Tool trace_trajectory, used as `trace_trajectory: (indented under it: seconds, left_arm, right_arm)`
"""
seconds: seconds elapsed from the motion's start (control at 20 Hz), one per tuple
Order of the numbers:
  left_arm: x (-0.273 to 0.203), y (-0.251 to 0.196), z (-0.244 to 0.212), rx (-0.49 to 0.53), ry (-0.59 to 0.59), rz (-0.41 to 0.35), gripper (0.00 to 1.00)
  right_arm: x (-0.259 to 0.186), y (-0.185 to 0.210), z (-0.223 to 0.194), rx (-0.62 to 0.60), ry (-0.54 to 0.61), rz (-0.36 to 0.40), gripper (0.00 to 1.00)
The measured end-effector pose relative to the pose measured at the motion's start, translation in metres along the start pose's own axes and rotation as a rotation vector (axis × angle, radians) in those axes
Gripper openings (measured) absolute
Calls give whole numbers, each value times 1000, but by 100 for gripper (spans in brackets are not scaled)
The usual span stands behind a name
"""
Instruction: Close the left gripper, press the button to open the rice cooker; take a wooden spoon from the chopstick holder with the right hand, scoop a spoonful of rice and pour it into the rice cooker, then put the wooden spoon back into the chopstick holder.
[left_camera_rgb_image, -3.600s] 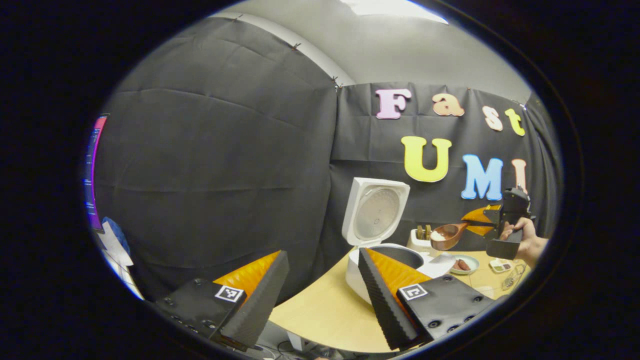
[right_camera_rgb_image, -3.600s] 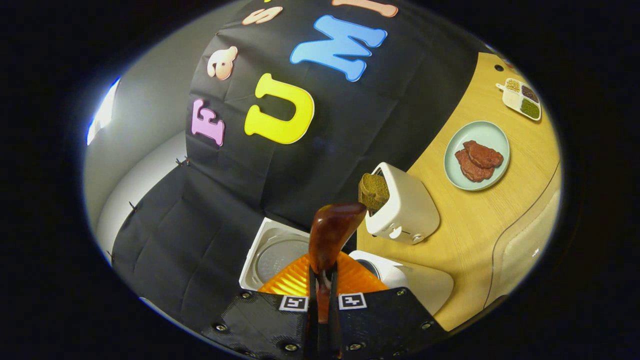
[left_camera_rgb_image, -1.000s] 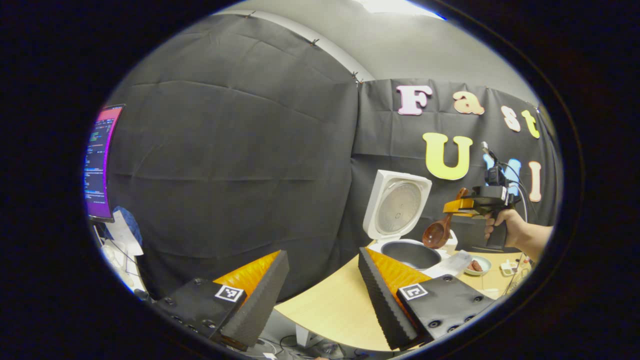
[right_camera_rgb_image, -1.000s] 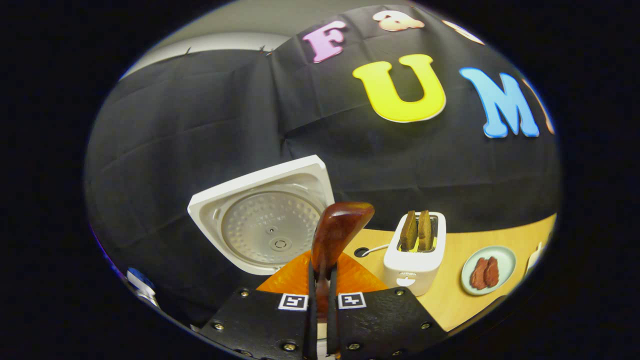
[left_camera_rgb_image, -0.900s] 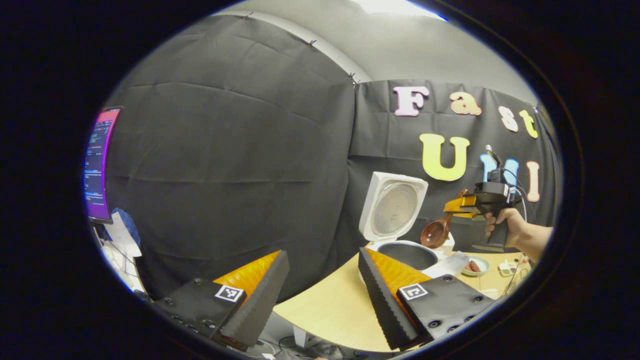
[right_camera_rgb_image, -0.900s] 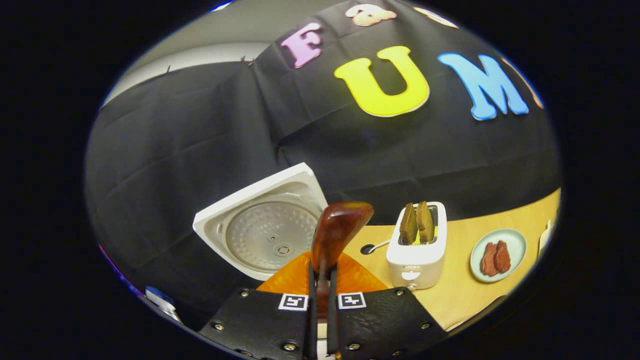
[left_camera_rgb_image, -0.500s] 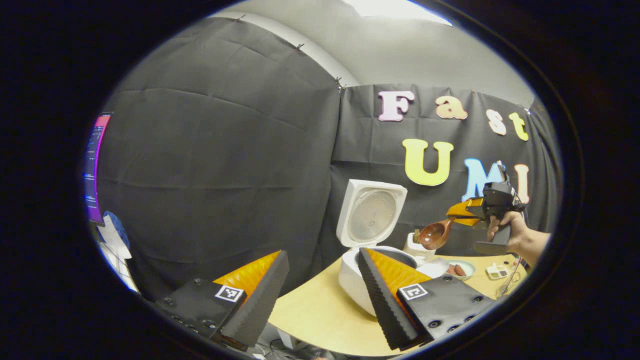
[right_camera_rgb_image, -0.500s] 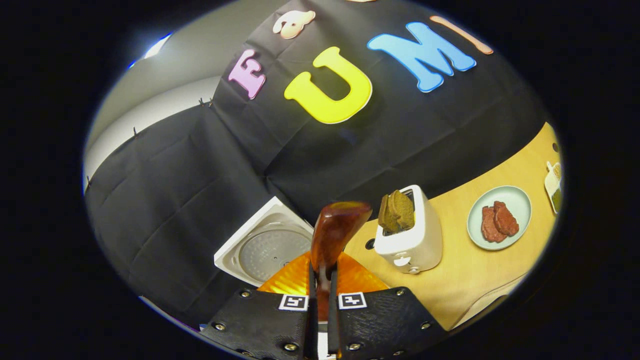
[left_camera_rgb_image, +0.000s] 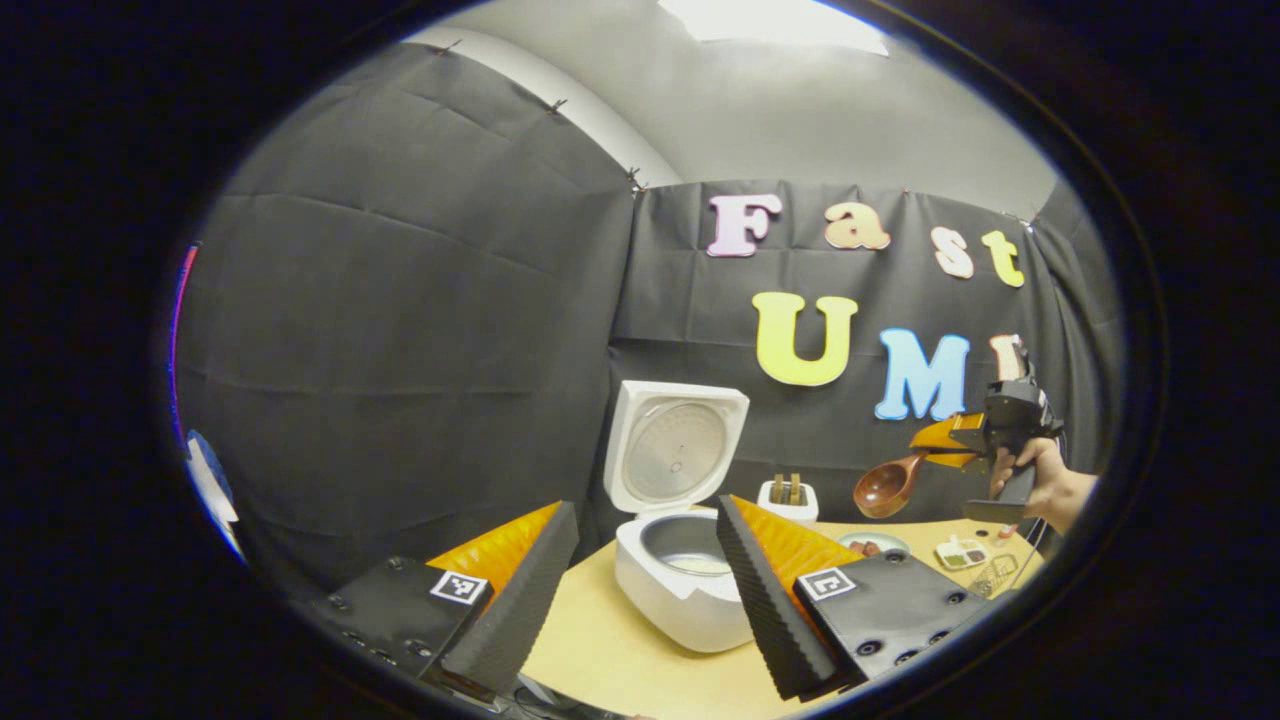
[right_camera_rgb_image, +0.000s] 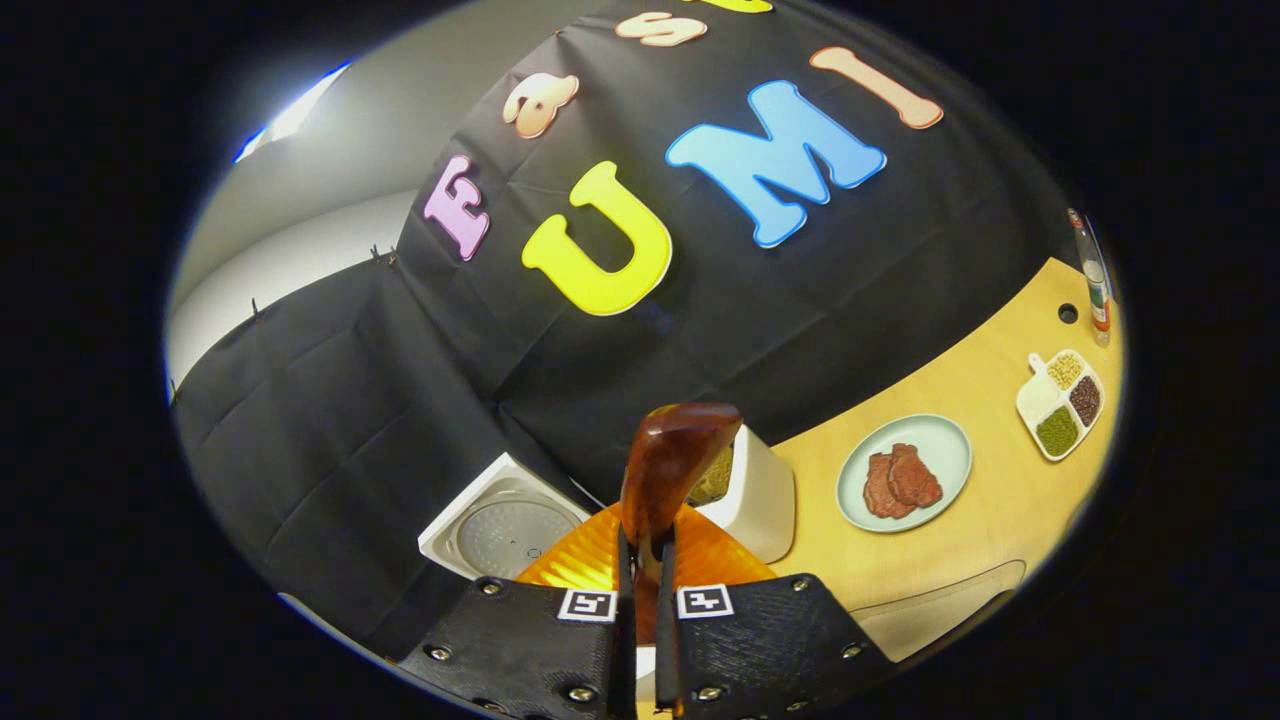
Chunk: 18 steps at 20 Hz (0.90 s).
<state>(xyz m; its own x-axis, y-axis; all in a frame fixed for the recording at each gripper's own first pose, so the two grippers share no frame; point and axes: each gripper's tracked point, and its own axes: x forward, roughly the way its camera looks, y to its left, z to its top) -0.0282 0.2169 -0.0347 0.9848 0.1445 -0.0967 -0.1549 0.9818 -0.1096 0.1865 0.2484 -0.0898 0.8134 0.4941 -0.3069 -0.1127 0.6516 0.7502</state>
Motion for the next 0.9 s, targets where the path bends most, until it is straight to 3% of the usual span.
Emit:
trace_trajectory:
  seconds: [0.45, 0.9]
  left_arm:
    - [5, -71, 13, 22, -30, -95, 96]
    - [8, -135, 8, 20, -21, -173, 99]
  right_arm:
    - [-76, -94, 61, 15, -111, -141, 8]
    - [-146, -187, 89, -3, -171, -313, 8]
